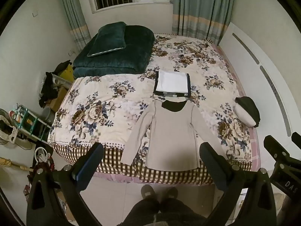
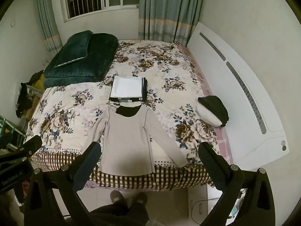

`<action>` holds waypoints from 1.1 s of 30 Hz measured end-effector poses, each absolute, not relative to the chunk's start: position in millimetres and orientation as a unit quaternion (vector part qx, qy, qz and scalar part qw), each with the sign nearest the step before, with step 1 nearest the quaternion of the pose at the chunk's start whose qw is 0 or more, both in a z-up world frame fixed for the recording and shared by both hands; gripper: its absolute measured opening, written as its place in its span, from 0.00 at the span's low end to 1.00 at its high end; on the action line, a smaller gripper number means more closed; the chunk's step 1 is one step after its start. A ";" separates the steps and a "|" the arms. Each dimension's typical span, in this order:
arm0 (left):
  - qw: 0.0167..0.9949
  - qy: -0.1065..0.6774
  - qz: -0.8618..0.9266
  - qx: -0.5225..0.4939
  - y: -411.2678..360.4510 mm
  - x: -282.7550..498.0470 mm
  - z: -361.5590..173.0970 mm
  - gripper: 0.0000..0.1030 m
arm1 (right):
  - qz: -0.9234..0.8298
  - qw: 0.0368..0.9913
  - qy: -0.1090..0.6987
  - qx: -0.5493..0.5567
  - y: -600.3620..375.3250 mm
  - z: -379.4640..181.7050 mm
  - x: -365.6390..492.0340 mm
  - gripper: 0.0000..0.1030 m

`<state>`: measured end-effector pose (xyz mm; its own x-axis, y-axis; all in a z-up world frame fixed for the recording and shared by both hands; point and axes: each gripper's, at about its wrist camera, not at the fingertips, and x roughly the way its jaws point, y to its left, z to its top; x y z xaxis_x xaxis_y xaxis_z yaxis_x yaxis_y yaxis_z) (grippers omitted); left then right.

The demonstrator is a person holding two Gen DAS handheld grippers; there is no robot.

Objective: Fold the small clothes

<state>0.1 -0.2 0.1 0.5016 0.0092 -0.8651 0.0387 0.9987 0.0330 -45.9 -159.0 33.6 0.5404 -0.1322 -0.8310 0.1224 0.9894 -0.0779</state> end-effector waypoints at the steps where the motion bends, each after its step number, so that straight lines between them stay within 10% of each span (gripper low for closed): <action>1: 0.867 0.497 -0.008 0.024 -0.2 -0.1 0.2 1.00 | -0.072 0.878 0.474 -0.004 -159.0 33.9 -46.0 1.00; 33: 0.871 0.490 -0.011 0.021 -12.3 4.6 4.5 1.00 | -0.070 0.880 0.470 -0.004 -158.5 45.5 -52.0 1.00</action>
<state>4.6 -12.3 4.5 0.5188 0.0017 -0.8549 0.0388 0.9989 0.0255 -52.0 -158.5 45.5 0.5480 -0.1268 -0.8268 0.1196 0.9902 -0.0726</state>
